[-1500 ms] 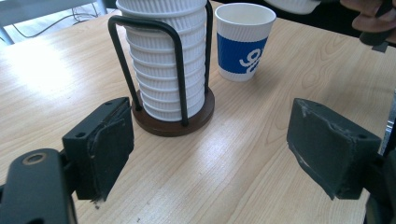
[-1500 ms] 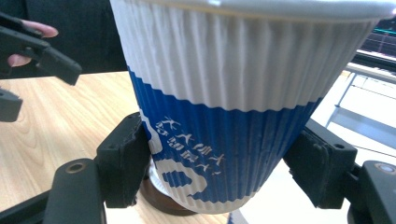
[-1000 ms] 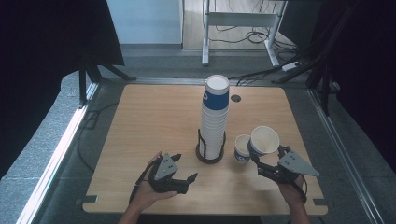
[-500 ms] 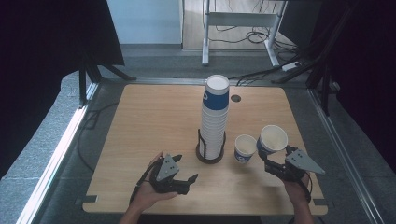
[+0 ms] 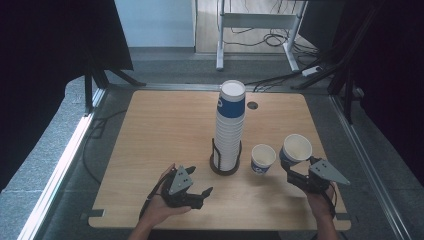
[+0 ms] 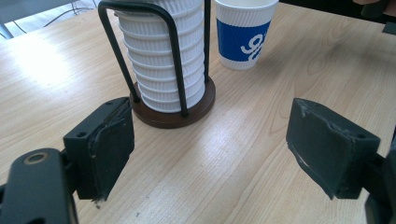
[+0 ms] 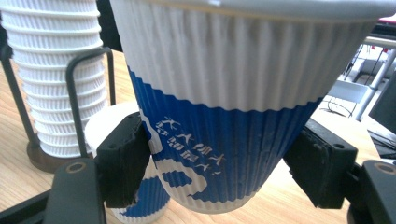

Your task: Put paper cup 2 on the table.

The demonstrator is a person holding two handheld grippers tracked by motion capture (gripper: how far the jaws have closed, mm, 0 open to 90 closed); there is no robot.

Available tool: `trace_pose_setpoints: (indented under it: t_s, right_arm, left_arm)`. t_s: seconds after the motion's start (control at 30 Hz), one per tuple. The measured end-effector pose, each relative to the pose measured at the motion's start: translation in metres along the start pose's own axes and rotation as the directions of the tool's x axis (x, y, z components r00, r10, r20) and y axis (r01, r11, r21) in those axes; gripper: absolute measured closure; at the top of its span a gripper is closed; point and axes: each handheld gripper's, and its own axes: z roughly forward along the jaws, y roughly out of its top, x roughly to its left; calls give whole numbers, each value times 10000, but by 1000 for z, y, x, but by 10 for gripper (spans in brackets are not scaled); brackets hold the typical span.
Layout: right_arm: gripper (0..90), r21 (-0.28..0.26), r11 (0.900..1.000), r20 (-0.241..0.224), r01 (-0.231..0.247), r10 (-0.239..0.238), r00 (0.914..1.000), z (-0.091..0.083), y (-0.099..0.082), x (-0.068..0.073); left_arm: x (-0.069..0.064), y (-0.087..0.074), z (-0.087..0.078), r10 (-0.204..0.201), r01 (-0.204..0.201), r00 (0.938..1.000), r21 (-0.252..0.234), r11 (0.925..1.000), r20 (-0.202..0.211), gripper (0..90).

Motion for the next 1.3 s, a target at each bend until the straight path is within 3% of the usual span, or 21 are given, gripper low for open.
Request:
trace_pose_setpoints:
  t_s: [0.3,0.5,0.83,1.03,1.3]
  right_arm:
    - [271,690,9975,165,-138,127,9998,8,-15,-6]
    - [271,1354,9903,313,-317,277,9991,18,-26,-9]
    - [271,2495,9672,677,-482,323,9972,32,-39,-14]
    - [270,3167,9474,703,-454,242,9972,41,-45,-14]
    - [268,3537,9346,697,-377,138,9975,44,-46,-14]
  left_arm:
    - [-1,-1,1,23,-23,10000,63,10000,42,158]
    - [-2,-1,3,58,-59,10000,132,9999,70,159]
    - [-2,1,0,-80,79,10000,-163,9998,-11,162]
    - [-2,0,1,-58,58,10000,-111,9999,20,163]
    - [-3,0,3,-37,38,10000,-69,10000,70,163]
